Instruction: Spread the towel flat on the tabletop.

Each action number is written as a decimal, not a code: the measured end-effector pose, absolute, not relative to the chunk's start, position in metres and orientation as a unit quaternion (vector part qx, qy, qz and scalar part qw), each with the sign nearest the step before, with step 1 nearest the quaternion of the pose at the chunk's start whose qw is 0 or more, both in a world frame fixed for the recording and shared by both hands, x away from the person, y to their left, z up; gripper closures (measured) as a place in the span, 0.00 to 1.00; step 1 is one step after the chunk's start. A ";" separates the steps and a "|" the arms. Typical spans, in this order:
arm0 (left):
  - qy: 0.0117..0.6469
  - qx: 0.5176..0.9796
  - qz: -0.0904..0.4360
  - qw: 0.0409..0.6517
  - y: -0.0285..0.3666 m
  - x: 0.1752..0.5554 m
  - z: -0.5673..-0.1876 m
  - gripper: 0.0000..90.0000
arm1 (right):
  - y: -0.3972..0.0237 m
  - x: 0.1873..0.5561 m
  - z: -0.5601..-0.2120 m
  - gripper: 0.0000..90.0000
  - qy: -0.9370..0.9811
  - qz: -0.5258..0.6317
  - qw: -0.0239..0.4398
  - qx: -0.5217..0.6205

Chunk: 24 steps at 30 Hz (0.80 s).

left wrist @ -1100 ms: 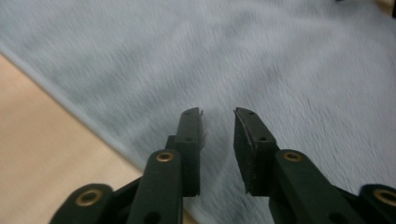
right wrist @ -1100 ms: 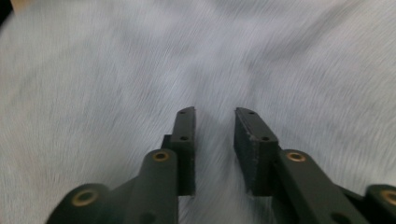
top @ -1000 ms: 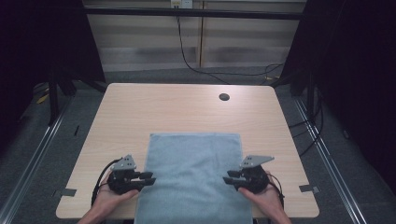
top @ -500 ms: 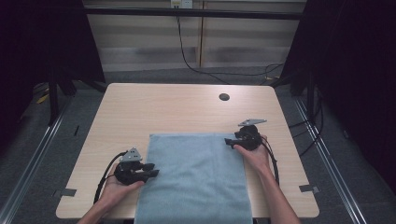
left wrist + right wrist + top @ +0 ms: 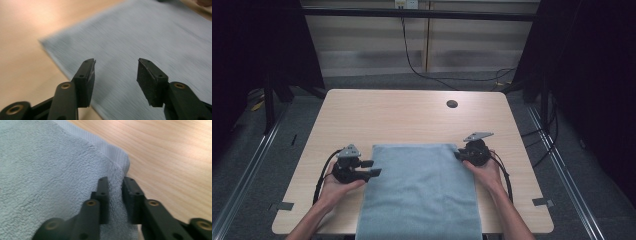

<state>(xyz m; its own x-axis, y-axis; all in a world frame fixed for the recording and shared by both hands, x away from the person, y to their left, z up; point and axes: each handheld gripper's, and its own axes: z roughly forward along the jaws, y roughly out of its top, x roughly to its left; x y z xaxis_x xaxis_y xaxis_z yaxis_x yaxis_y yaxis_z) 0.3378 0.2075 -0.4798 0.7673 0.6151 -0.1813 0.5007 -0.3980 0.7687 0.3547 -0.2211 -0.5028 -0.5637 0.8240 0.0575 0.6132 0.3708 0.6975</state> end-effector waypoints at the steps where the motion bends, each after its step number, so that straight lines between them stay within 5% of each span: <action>1: 0.340 0.832 0.063 0.434 0.207 0.346 -0.480 0.53 | -0.221 0.353 -0.503 0.88 0.813 0.347 0.152 0.443; 8: 0.388 0.810 0.076 0.433 0.206 0.381 -0.489 0.45 | -0.216 0.338 -0.503 0.92 0.817 0.358 0.136 0.431; 19: 0.370 0.835 0.083 0.399 0.199 0.384 -0.505 0.44 | -0.214 0.331 -0.503 0.92 0.815 0.362 0.127 0.434; 24: 0.339 0.848 0.087 0.398 0.197 0.378 -0.505 0.51 | -0.214 0.331 -0.503 0.92 0.814 0.365 0.124 0.434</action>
